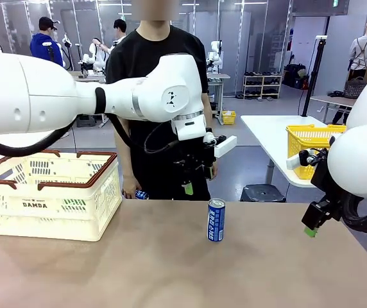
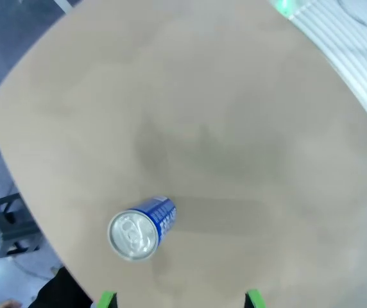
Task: Place the drinks into the Shopping basket.
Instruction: Pick up one drink and place it into the Shopping basket.
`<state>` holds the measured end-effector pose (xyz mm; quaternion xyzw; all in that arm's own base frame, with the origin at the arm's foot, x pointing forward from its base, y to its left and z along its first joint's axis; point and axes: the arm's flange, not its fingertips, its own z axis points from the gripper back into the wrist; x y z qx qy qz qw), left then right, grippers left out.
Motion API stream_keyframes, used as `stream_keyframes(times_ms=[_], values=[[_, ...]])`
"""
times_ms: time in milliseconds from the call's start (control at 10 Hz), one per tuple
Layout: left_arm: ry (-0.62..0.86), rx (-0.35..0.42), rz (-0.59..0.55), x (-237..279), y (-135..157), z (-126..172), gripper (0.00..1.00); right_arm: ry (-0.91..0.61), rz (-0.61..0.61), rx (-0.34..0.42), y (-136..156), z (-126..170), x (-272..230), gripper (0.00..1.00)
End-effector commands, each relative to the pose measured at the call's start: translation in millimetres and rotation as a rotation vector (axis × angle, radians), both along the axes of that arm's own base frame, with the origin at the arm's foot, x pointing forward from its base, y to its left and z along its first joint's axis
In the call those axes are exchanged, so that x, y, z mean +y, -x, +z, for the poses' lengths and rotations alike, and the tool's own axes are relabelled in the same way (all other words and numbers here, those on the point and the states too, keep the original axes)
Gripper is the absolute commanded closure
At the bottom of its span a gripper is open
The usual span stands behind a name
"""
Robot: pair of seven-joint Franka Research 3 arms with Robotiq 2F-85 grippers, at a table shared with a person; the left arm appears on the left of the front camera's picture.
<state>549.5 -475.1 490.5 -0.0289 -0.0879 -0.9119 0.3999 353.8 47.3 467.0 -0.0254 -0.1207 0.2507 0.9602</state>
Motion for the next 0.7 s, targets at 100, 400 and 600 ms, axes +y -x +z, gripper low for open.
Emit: stream_keyframes(times_ms=[100, 400, 600], values=[[0.016, 0.026, 0.021, -19.9, -20.5, -2.3, 0.00, 0.000, 0.001, 0.004, 0.7, -0.1, 0.1, 0.06], [0.014, 0.031, 0.026, -19.7, -24.6, -3.7, 0.00, 0.000, 0.001, 0.004, 0.7, -0.1, 0.1, 0.06], [0.036, 0.039, 0.020, -18.1, -25.5, -1.7, 0.00, 0.000, 0.001, 0.004, 0.7, -0.1, 0.1, 0.06]])
